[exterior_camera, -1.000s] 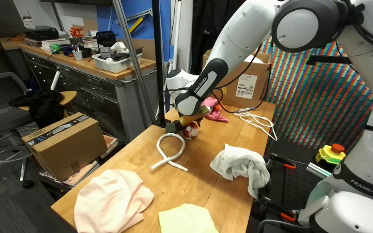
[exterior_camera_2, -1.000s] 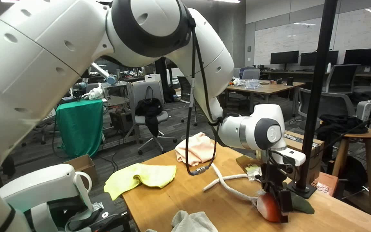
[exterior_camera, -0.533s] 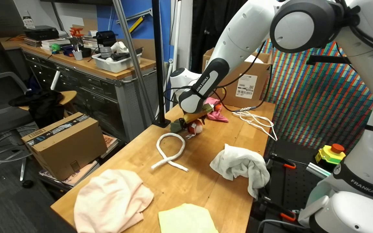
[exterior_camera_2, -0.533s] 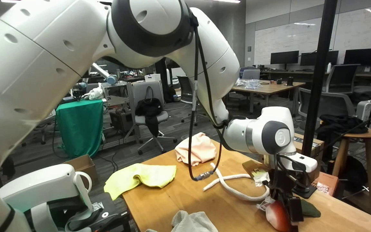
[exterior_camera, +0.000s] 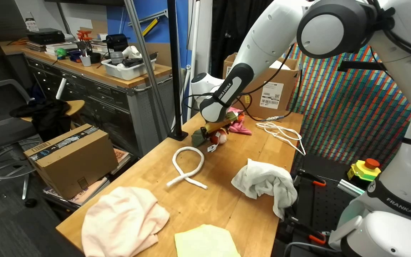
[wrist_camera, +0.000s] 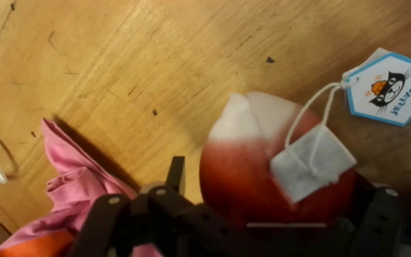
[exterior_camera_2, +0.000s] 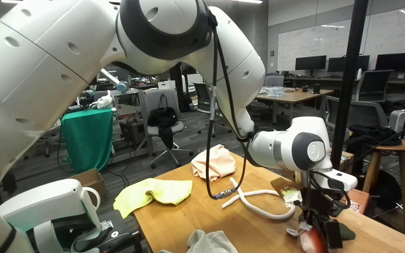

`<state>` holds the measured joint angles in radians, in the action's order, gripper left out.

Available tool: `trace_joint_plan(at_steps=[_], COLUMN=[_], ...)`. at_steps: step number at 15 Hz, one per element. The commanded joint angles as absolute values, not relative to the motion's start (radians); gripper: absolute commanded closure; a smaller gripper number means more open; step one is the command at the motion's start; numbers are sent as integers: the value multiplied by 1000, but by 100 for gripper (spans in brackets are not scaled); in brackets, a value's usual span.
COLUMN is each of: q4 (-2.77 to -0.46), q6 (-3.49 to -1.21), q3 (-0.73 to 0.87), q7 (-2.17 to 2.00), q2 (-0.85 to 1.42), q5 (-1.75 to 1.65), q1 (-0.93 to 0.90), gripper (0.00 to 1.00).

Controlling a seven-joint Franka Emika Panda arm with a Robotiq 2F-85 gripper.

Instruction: Separate the pile of clothes on the table

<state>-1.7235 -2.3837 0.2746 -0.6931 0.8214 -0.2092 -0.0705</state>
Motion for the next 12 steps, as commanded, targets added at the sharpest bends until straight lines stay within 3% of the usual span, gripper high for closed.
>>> trace_joint_plan(at_steps=[1,12], q4=[-1736,-1854], q6=[-2374,-2277], q3=[293,179], q7=[-690,-538], q2=[799,624], q5=[-196,-182], q1=[-65,-94], gripper=[0,0])
